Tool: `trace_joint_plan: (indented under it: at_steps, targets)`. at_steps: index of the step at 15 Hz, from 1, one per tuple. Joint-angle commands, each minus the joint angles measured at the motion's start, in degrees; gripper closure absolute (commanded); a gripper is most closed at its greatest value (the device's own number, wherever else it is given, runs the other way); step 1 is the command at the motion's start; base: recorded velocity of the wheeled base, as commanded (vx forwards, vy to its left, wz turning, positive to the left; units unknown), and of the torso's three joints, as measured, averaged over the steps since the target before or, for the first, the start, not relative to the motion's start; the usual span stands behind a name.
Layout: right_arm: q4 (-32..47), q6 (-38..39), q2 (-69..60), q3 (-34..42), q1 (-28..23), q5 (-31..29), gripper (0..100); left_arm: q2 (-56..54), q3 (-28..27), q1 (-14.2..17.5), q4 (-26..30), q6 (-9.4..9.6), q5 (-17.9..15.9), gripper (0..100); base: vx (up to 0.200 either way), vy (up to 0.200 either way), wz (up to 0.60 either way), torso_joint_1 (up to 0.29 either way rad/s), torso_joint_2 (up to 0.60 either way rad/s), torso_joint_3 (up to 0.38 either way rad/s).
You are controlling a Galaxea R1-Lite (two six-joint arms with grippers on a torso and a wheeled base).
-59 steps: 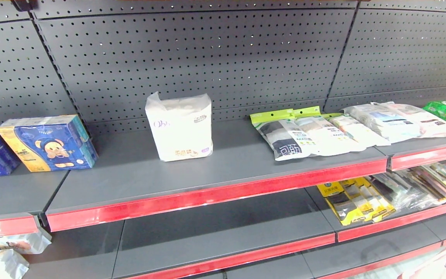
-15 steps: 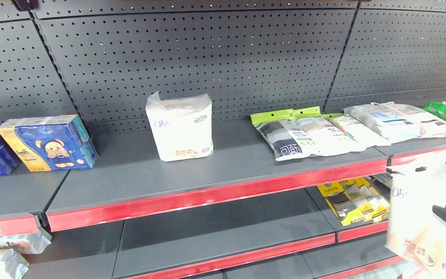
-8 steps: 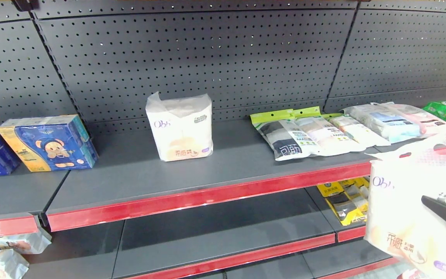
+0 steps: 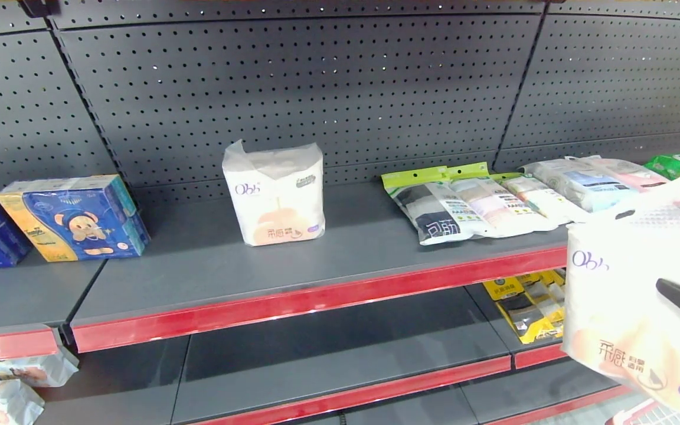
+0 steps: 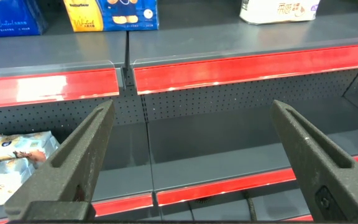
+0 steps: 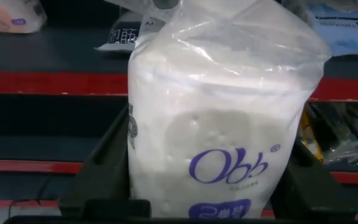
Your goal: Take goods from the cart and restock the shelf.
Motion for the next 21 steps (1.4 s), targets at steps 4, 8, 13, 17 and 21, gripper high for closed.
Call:
trace_joint_plan:
  at_steps: [4, 8, 13, 17, 21]
  targets:
    - [-0.1, -2.4, 0.1, 0.5, -0.2, -1.8, 100, 0.1, 0.0, 0.0, 0.0, -0.01, 0.0, 0, 0.0, 0.0, 0.0, 0.0, 0.0, 0.0]
    - [-0.1, -2.6, -0.4, 0.9, -0.4, -2.3, 100, 0.1, 0.0, 0.0, 0.0, -0.01, 0.0, 0, 0.0, 0.0, 0.0, 0.0, 0.0, 0.0]
    - [-0.1, -2.7, 0.0, 1.0, -0.3, -2.8, 100, 0.1, 0.0, 0.0, 0.0, -0.01, 0.0, 0, 0.0, 0.0, 0.0, 0.0, 0.0, 0.0]
    - [-0.1, -3.0, 0.0, 0.9, -0.3, -2.8, 100, 0.1, 0.0, 0.0, 0.0, -0.01, 0.0, 0, 0.0, 0.0, 0.0, 0.127, -0.27, -0.146]
    - [-0.1, -3.5, 0.2, 0.9, -0.3, -2.8, 100, 0.1, 0.0, 0.0, 0.0, -0.01, 0.0, 0, 0.0, 0.0, 0.0, 0.165, -0.35, -0.187]
